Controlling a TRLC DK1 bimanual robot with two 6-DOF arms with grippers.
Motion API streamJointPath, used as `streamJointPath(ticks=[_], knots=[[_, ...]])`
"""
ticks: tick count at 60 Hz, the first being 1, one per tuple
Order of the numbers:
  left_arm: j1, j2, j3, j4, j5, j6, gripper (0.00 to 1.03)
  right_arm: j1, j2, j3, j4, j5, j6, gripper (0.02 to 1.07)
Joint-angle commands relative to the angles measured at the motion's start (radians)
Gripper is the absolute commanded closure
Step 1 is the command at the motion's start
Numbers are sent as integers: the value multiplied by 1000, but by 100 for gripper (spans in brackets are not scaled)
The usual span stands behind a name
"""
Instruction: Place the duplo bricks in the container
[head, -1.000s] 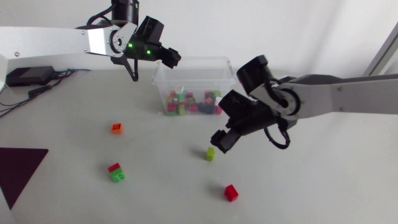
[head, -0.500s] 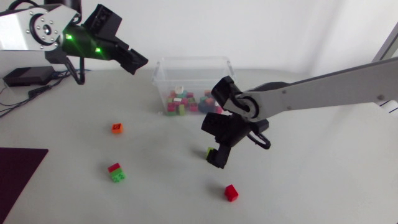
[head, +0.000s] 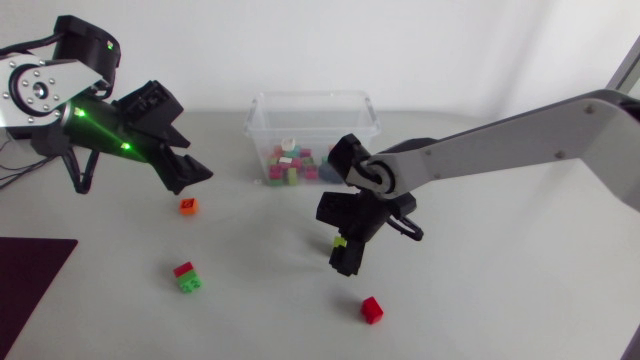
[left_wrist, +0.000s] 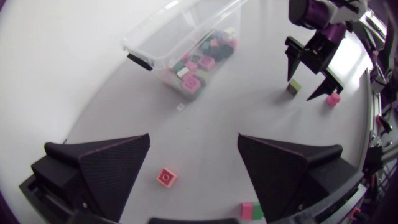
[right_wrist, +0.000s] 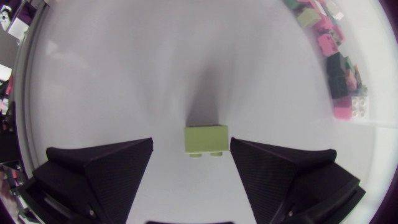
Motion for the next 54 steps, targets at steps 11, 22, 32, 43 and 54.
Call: streamJointPath(ticks=[11, 22, 32, 43, 54], knots=[[4, -44, -104, -96, -40, 99, 6, 6, 45, 41, -11, -3, -19, 49], [-12, -57, -158, -179, -93, 136, 6, 6, 60, 41, -3, -3, -7, 80], [-28, -45, -230, -191, -194, 151, 6, 2, -13, 7, 0, -3, 13, 80], [-54, 13, -258, -211, -262, 59, 6, 2, -141, -33, -5, -3, 47, 81], [-81, 74, -281, -210, -294, -36, 6, -3, -250, -64, -12, -6, 79, 80]])
